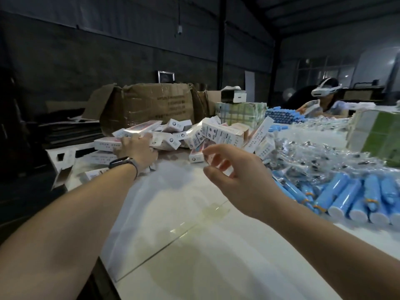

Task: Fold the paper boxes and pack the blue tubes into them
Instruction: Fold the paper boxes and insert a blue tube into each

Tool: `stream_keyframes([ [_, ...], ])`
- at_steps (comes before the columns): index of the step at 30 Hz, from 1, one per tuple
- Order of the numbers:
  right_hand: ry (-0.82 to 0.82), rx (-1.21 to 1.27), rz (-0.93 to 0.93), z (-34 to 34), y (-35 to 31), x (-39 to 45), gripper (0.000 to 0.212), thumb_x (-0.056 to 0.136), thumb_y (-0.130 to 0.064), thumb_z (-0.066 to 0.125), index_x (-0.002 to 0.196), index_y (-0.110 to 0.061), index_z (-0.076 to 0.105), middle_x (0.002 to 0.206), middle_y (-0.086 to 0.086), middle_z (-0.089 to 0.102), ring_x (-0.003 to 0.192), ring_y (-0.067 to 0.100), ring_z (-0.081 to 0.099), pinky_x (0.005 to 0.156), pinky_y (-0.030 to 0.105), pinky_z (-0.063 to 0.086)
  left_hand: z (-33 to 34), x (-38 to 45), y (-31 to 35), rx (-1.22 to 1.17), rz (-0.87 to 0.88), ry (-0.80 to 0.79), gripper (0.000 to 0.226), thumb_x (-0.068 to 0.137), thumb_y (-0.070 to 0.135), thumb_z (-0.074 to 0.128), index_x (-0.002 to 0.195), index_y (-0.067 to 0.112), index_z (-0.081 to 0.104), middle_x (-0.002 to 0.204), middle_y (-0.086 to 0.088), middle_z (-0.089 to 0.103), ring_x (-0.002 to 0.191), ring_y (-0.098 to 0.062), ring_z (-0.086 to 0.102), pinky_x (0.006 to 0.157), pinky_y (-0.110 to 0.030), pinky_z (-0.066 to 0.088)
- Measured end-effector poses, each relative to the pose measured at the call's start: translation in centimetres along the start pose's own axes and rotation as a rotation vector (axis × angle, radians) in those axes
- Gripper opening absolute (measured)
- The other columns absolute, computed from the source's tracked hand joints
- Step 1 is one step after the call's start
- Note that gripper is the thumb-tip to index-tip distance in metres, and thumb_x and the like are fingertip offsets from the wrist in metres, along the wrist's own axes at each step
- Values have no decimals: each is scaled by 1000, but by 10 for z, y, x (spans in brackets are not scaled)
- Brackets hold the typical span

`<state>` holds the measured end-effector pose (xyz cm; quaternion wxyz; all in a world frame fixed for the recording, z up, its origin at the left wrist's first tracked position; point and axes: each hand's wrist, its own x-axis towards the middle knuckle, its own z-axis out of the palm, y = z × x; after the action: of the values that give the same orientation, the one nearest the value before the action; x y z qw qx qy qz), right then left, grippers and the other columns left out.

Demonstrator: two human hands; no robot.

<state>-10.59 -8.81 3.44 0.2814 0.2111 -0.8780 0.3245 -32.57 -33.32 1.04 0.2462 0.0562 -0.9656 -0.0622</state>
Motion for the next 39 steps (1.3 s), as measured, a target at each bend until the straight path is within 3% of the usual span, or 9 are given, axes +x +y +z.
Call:
stream_keyframes([
  [7, 68, 73, 68, -5, -5, 2, 27, 94, -31, 62, 121, -30, 63, 88, -18, 59, 83, -1, 56, 77, 27, 48, -5, -58, 26, 145, 368, -55, 51, 91, 13, 56, 136, 34, 42, 135, -2, 49, 131, -36, 34, 88, -48, 52],
  [15, 94, 17, 97, -46, -5, -30, 25, 91, -29, 65, 115, -30, 65, 89, -15, 62, 84, 7, 60, 82, 32, 50, -53, -150, 78, -377, 799, 110, 57, 79, -9, 59, 127, 19, 56, 114, -4, 63, 97, -20, 55, 79, -31, 49],
  [19, 160, -16, 127, -78, 7, -50, 25, 90, -25, 66, 115, -27, 65, 87, -17, 61, 82, 1, 59, 78, 29, 49, -93, -188, 130, -763, 760, 198, 49, 80, -3, 64, 121, 23, 50, 97, 5, 62, 75, -11, 58, 62, -23, 46],
  [22, 249, -15, 154, -101, 15, -63, 32, 89, -17, 64, 119, -27, 63, 92, -23, 56, 84, -6, 55, 76, 22, 43, -122, -213, 177, -1054, 686, 81, 41, 89, 11, 63, 120, 32, 45, 97, 12, 59, 81, -11, 65, 62, -37, 58],
  [24, 266, 65, 174, -117, 18, -70, 39, 89, -15, 58, 127, -27, 61, 106, -16, 57, 95, -1, 56, 87, 26, 48, -140, -227, 208, -1241, 602, -75, 31, 89, 18, 57, 114, 35, 48, 99, 2, 64, 83, -24, 68, 60, -48, 59],
  [29, 159, 90, 261, -148, 40, -101, 64, 81, -4, 66, 138, -28, 52, 126, 1, 59, 116, 14, 56, 102, 44, 47, -157, -244, 256, -1509, 324, -686, 31, 87, 39, 51, 117, 33, 55, 107, -11, 68, 85, -23, 69, 55, -33, 57],
  [31, 177, 108, 249, -159, 49, -111, 67, 82, -6, 74, 135, -39, 51, 121, -6, 63, 112, 7, 58, 98, 41, 51, -151, -249, 263, -1450, 412, -692, 46, 81, 50, 51, 121, 29, 57, 109, -9, 69, 88, -22, 69, 58, -34, 56],
  [34, 206, 169, 210, -175, 54, -115, 58, 85, -25, 76, 118, -62, 46, 110, -22, 66, 100, -1, 62, 87, 29, 53, -140, -257, 265, -1494, 573, -657, 34, 89, 47, 51, 119, 30, 56, 107, -4, 68, 85, -10, 66, 62, -25, 50],
  [39, 208, 272, 217, -171, 58, -113, 48, 81, -31, 78, 116, -46, 48, 103, -11, 67, 93, 13, 64, 83, 39, 57, -128, -266, 264, -1641, 591, -539, 42, 98, 26, 51, 134, 5, 51, 119, -21, 66, 103, -29, 69, 81, -37, 61],
])
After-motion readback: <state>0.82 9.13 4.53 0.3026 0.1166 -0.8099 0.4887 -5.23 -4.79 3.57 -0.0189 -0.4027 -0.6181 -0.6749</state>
